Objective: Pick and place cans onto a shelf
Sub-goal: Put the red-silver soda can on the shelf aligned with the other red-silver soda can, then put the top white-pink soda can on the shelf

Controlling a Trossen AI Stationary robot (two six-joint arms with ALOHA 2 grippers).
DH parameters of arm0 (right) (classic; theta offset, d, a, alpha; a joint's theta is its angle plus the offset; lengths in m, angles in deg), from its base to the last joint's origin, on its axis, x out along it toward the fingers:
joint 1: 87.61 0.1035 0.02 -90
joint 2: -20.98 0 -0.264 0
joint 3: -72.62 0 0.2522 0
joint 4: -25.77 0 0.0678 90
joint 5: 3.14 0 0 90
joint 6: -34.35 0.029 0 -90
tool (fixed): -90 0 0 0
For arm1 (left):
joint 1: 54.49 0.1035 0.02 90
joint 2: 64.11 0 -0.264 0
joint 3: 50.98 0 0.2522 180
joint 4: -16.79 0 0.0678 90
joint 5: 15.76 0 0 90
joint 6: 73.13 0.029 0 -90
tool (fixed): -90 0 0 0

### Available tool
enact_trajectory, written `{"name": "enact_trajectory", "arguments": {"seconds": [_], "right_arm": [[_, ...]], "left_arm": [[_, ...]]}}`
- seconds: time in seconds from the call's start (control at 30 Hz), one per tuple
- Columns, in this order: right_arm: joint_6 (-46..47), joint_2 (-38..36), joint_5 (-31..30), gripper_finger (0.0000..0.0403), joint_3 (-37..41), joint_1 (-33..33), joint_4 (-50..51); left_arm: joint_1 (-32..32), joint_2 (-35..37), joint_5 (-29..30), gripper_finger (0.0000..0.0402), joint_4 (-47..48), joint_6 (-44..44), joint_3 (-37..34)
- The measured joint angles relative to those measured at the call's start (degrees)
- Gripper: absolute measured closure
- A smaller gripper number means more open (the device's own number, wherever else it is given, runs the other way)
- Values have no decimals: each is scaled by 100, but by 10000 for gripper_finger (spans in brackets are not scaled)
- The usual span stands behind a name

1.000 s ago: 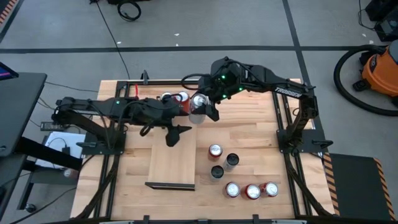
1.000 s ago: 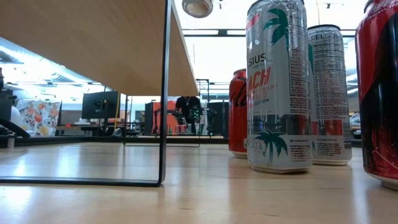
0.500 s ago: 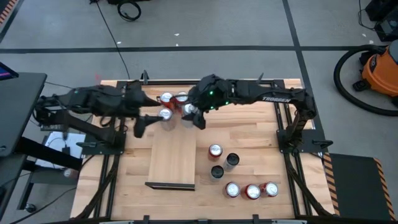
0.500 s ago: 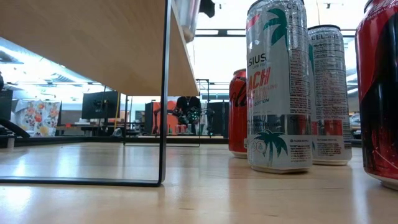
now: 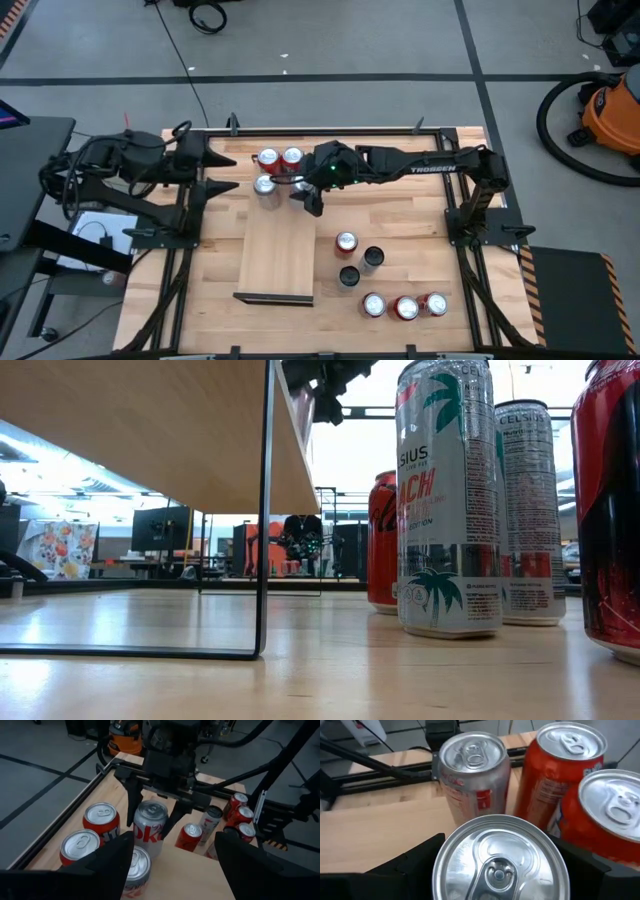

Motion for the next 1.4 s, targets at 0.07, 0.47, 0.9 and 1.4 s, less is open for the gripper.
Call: {"name": "enact_trajectory", "arguments": {"seconds": [0.07,0.47,0.9,1.4], "right_arm": [[-122,0,-37,84,66,0,-114],[-273,-4,160,60,382,-11,-588],[-545,-77,-307,27,-732,5,-28],[55,-373,-620,31,-1581,462,3240]], "left_arm": [[0,49,0,114,16,-15,0],[0,67,2,114,4,-16,0],[0,140,2,114,136,-18,0],[0,57,4,114,1178,36,-2]]}}
